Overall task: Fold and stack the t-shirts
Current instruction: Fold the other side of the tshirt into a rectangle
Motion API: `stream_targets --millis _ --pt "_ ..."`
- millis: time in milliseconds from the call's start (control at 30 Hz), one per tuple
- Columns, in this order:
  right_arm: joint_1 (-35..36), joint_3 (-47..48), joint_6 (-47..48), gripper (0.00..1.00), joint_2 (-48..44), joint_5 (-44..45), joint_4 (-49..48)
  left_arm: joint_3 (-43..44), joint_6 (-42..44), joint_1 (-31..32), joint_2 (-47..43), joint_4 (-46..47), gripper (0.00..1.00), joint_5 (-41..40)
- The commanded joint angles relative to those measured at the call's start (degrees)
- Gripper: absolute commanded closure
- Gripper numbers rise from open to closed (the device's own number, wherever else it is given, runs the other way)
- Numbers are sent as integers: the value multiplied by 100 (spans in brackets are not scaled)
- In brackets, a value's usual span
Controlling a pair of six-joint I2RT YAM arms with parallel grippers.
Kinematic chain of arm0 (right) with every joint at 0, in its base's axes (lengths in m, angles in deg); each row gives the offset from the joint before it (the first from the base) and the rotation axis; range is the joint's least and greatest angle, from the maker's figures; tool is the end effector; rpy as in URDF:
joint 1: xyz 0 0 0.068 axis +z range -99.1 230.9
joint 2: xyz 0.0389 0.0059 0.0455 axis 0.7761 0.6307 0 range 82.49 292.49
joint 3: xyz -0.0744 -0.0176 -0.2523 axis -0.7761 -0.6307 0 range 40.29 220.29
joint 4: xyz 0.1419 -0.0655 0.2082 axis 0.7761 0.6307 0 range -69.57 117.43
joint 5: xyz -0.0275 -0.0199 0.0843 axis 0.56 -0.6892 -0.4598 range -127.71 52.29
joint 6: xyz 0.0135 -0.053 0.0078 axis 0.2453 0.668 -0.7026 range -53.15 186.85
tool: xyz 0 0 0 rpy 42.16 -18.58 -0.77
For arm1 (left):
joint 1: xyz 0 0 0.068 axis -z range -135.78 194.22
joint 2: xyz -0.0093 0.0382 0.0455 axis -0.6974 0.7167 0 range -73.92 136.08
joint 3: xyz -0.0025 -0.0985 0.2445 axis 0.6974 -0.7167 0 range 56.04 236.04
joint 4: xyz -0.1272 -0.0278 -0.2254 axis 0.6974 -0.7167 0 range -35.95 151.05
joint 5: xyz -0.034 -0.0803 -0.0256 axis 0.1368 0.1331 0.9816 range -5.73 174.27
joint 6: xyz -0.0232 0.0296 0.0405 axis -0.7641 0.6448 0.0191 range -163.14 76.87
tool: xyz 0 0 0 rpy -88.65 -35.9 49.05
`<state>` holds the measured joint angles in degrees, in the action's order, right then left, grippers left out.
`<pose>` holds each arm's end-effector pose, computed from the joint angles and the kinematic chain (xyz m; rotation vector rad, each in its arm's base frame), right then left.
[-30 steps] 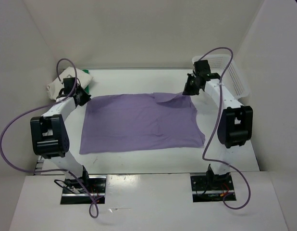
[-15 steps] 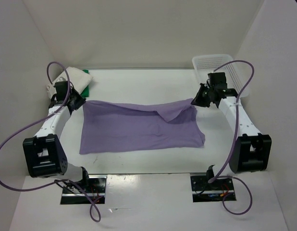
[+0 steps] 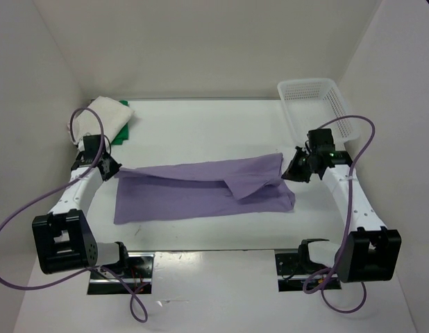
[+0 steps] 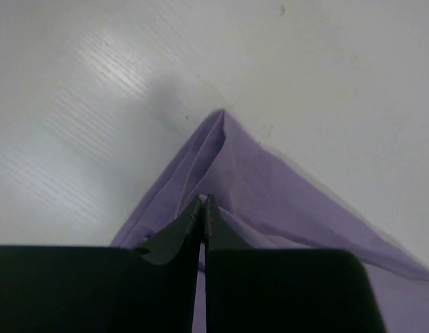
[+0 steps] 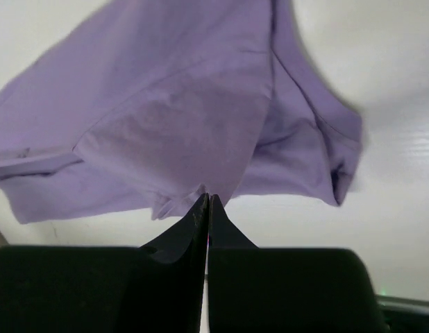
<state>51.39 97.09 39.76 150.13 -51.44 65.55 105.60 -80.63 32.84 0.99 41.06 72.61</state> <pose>0.2356 0.0110 0.2703 0.5007 2.5310 0.4897 0.2707 0.0621 0.2302 -1.0570 2.0892 0.0157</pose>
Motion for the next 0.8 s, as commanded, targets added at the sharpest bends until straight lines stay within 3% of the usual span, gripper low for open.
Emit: stream_targets --millis 0,133,167,233,267,300,400,467,600,767 --pt "99 16 -7 100 38 397 496 -51 67 -49 6 -277 91 -241" --pt "196 156 169 98 101 670 857 -210 -187 -49 -406 -505 58 -433" --pt "267 156 169 92 101 671 858 -158 -249 -49 -460 -506 44 -547" --pt "556 209 169 85 101 749 980 -96 -389 -49 -460 -585 34 -618" --pt "662 209 108 71 101 889 981 0 -390 -49 -460 -533 31 -618" --pt "872 296 55 64 101 995 981 79 -390 -49 -460 -532 29 -557" --pt "1171 823 108 61 240 1697 1113 334 -180 -49 -460 -331 29 -66" --pt "1514 1252 256 63 381 1935 1165 405 49 170 -346 -24 40 233" --pt "2653 1089 144 100 846 1243 630 203 102 583 -293 364 57 647" --pt "3896 614 -358 99 1637 803 -423 -201 -249 1444 -293 610 67 752"
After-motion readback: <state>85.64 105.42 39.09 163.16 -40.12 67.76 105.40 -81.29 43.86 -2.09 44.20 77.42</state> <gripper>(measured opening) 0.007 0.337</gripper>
